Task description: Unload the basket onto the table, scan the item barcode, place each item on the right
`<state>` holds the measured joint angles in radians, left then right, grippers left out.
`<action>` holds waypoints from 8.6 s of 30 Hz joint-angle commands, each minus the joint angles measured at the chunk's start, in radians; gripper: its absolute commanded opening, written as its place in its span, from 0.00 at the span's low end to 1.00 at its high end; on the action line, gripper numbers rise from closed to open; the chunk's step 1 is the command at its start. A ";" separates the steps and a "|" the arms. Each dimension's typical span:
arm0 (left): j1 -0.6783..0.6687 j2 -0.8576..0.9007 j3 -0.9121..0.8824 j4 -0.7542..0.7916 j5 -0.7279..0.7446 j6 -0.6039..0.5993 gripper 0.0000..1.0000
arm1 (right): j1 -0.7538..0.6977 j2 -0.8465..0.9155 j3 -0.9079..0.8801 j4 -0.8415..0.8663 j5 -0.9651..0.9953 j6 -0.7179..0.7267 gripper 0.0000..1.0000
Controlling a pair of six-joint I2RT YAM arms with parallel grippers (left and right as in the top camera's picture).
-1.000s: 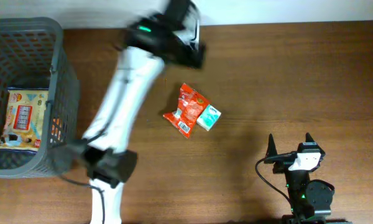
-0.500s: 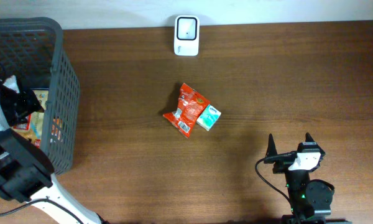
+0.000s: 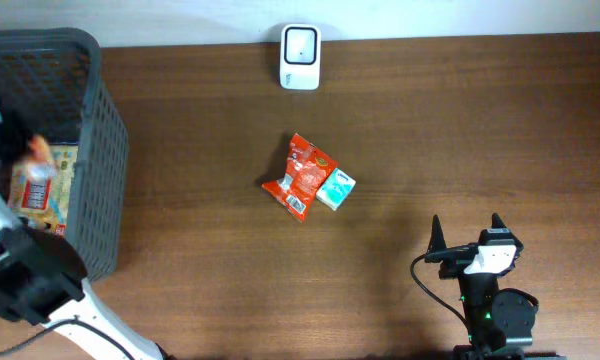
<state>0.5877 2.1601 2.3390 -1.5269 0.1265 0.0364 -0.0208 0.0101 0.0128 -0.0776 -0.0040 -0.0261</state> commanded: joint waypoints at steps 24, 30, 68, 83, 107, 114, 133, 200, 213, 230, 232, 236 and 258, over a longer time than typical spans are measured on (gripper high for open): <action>-0.993 0.382 0.534 -0.010 0.385 -0.132 0.96 | -0.006 -0.007 -0.007 -0.004 0.006 0.005 0.99; -0.430 0.064 0.793 -0.105 0.254 -0.084 0.93 | -0.006 -0.007 -0.007 -0.004 0.006 0.005 0.99; -0.420 -0.228 0.316 0.063 0.848 -0.073 0.00 | -0.006 -0.007 -0.007 -0.004 0.006 0.005 0.99; -0.945 0.112 0.217 -0.049 -0.060 -0.088 0.70 | -0.006 -0.007 -0.007 -0.004 0.006 0.005 0.99; -0.616 0.116 0.397 -0.106 0.083 -0.226 0.99 | 0.068 1.505 1.575 -0.950 -0.705 0.016 0.93; -0.615 0.116 0.397 -0.106 0.083 -0.226 0.99 | 0.587 1.962 1.662 -0.724 0.147 0.151 0.99; -0.615 0.116 0.397 -0.106 0.083 -0.226 0.99 | 0.179 2.133 2.298 -1.086 -0.703 0.298 0.04; -0.615 0.116 0.397 -0.106 0.083 -0.226 0.99 | -0.180 2.440 2.275 -1.238 -0.454 0.401 0.14; -0.615 0.116 0.397 -0.106 0.083 -0.226 0.99 | 0.227 2.501 2.106 -1.118 -0.146 0.213 0.37; -0.615 0.116 0.397 -0.106 0.083 -0.226 0.99 | 0.036 2.503 2.433 -1.292 -0.602 -0.502 0.99; -0.615 0.116 0.397 -0.106 0.083 -0.226 0.99 | 0.053 2.503 2.293 -1.146 -0.646 -0.502 0.99; -0.615 0.116 0.397 -0.106 0.083 -0.226 0.99 | 0.109 2.503 2.133 -1.080 -0.632 -0.547 0.99; -0.615 0.116 0.397 -0.106 0.083 -0.226 0.99 | 0.515 2.518 2.383 -1.191 0.373 0.103 0.21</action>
<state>-0.0330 2.2833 2.7338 -1.6341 0.2096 -0.1814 0.4412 2.5336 2.4599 -1.3155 0.5079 0.0448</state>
